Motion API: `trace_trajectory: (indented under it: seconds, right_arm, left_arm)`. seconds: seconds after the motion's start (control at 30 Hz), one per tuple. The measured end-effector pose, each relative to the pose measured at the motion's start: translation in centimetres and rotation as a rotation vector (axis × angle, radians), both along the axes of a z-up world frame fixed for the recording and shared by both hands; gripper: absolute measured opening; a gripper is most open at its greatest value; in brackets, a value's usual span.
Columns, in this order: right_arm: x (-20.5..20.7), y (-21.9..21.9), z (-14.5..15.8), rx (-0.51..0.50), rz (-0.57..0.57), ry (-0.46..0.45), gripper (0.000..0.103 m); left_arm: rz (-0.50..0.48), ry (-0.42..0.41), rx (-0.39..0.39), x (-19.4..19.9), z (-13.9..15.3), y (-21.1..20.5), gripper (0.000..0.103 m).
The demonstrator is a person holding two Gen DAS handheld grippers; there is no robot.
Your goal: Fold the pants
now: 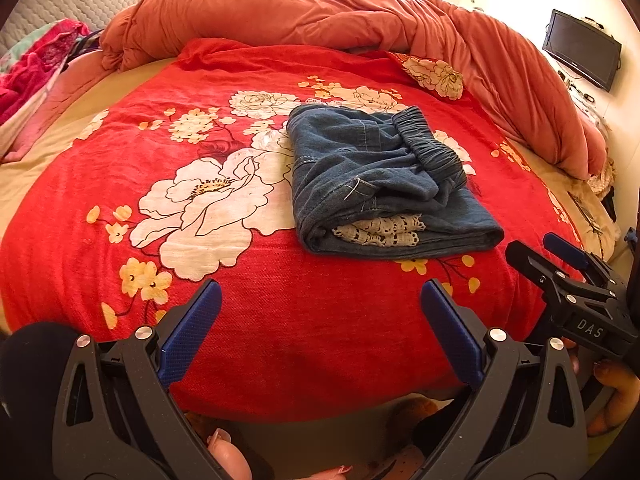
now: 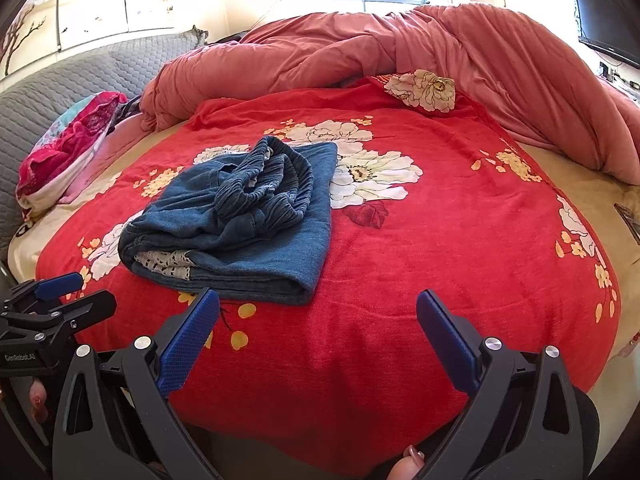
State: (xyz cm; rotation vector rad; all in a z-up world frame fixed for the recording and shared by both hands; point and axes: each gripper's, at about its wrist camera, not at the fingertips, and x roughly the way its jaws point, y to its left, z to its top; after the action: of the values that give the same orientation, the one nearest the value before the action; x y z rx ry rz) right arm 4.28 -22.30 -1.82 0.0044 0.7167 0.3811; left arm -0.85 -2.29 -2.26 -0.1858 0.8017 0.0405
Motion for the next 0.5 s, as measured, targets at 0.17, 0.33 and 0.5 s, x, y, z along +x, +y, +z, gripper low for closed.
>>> trace_trajectory:
  seconds: [0.17,0.33,0.5]
  right_arm:
    - [0.00,0.00,0.03,-0.004,0.001,-0.001,0.098]
    - [0.01,0.01,0.07,-0.005,0.001,-0.001,0.098]
    - [0.05,-0.04,0.08,-0.003,0.003,-0.001,0.098]
  left_arm:
    - [0.005,0.005,-0.002,-0.01,0.03,0.11,0.093]
    - [0.006,0.006,-0.001,0.05,0.04,0.16,0.093]
    - [0.004,0.006,-0.004,0.05,0.01,0.21,0.093]
